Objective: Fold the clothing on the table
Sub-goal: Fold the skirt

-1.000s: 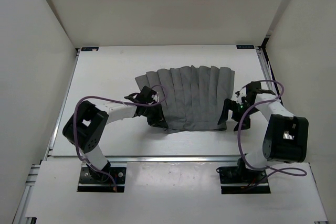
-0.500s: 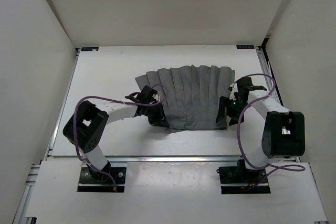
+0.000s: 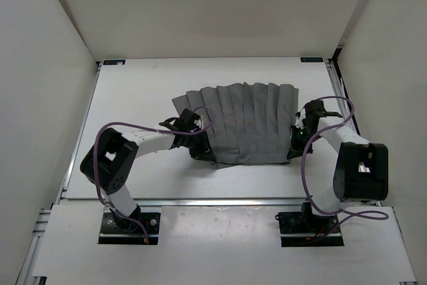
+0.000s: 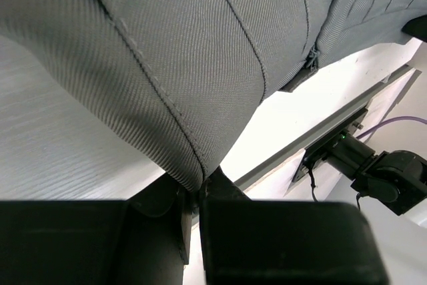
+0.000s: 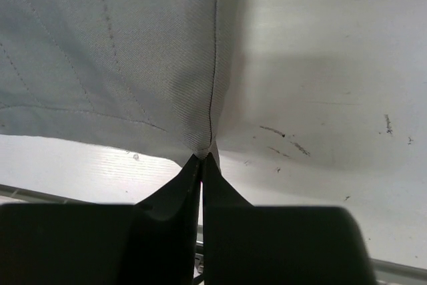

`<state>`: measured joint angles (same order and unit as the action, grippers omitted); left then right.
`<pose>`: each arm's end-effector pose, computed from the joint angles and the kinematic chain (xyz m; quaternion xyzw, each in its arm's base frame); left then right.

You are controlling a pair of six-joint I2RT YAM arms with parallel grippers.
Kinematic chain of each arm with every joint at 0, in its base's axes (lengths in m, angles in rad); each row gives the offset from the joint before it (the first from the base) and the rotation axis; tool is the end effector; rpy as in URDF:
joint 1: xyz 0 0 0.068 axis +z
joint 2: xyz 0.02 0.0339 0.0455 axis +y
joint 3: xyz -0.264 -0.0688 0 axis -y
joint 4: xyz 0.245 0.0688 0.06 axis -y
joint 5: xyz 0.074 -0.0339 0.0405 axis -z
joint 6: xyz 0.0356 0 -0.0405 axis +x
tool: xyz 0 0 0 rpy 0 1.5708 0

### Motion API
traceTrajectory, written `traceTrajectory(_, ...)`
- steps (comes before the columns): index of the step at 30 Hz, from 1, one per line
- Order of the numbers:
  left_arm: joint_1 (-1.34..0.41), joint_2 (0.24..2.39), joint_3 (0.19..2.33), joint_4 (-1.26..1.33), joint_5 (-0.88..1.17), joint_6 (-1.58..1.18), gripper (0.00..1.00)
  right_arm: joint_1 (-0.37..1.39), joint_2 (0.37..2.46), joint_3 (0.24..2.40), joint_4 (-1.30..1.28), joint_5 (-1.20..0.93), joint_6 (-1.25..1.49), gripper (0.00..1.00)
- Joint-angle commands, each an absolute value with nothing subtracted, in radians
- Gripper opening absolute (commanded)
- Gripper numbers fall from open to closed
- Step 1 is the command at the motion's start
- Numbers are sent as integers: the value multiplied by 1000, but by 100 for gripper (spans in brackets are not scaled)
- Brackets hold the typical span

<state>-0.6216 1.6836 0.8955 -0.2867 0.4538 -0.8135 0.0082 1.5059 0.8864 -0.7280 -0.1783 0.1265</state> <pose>0.2474 -0.1964 0.1512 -0.0355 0.9455 -0.3216 0.0368 0.2613 0.0085 0.1772 0.0486 0.9887 0.0957 0.1048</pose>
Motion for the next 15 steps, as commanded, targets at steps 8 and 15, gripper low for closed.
traceTrajectory(8, -554, 1571, 802, -207, 500, -822, 99, -146, 1479, 818, -733, -298, 140, 0)
traceTrajectory(15, -543, 1528, 834, -268, 459, -772, 99, -135, 1473, 811, -730, -238, 150, 0)
